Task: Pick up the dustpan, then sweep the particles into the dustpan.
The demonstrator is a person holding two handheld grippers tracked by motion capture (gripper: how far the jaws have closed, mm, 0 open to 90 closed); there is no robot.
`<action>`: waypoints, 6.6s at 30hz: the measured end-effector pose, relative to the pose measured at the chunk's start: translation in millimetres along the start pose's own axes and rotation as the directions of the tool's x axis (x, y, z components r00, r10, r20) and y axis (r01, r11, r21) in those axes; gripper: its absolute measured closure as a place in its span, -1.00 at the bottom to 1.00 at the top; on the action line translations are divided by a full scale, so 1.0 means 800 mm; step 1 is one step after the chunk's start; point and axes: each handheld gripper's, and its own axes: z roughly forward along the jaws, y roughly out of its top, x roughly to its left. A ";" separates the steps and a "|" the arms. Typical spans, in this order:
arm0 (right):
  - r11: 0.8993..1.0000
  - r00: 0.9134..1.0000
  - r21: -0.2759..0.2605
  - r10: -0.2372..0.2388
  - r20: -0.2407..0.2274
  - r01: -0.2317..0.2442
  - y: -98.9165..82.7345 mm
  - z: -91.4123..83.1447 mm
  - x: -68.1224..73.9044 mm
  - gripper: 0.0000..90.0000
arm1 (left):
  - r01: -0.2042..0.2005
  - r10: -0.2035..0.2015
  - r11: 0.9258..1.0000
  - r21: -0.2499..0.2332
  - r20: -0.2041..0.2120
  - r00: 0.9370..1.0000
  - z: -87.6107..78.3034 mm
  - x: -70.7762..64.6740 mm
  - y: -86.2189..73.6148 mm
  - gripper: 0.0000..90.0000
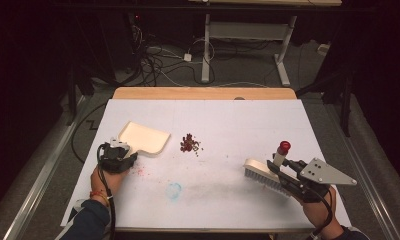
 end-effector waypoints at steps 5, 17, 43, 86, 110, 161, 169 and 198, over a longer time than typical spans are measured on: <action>1.000 1.000 0.010 -0.013 -0.006 0.013 0.000 0.005 0.000 0.56 | -0.034 0.034 0.999 0.004 0.017 0.999 -0.009 0.004 0.004 0.41; 0.999 0.999 -0.029 0.026 -0.022 -0.027 0.003 0.013 -0.006 0.56 | -0.075 0.075 0.997 -0.014 0.029 0.997 -0.039 -0.002 0.008 0.42; 0.999 0.999 -0.003 0.041 0.008 -0.041 0.006 0.034 -0.018 0.56 | -0.259 0.241 0.965 0.044 0.241 0.940 -0.072 -0.081 -0.023 0.42; 0.999 0.998 -0.003 0.054 -0.023 -0.054 0.117 0.298 -0.026 0.56 | -0.266 0.246 0.962 0.061 0.224 0.943 -0.057 -0.086 -0.019 0.41; 1.000 0.987 -0.018 -0.026 -0.161 0.023 0.072 0.307 0.044 0.56 | -0.278 0.259 0.958 0.068 0.211 0.943 -0.047 -0.094 -0.012 0.41; 0.999 0.965 -0.026 0.018 -0.260 -0.025 0.101 0.255 0.119 0.56 | -0.257 0.238 0.962 0.089 0.183 0.954 -0.025 -0.123 0.000 0.41; 0.998 0.984 -0.064 0.003 -0.175 -0.014 0.118 0.245 0.075 0.56 | -0.264 0.244 0.960 0.091 0.188 0.952 -0.024 -0.119 -0.001 0.41; 0.996 0.960 -0.017 -0.084 -0.266 0.082 0.085 0.302 0.099 0.55 | -0.200 0.178 0.975 0.097 0.197 0.964 -0.022 -0.088 -0.001 0.40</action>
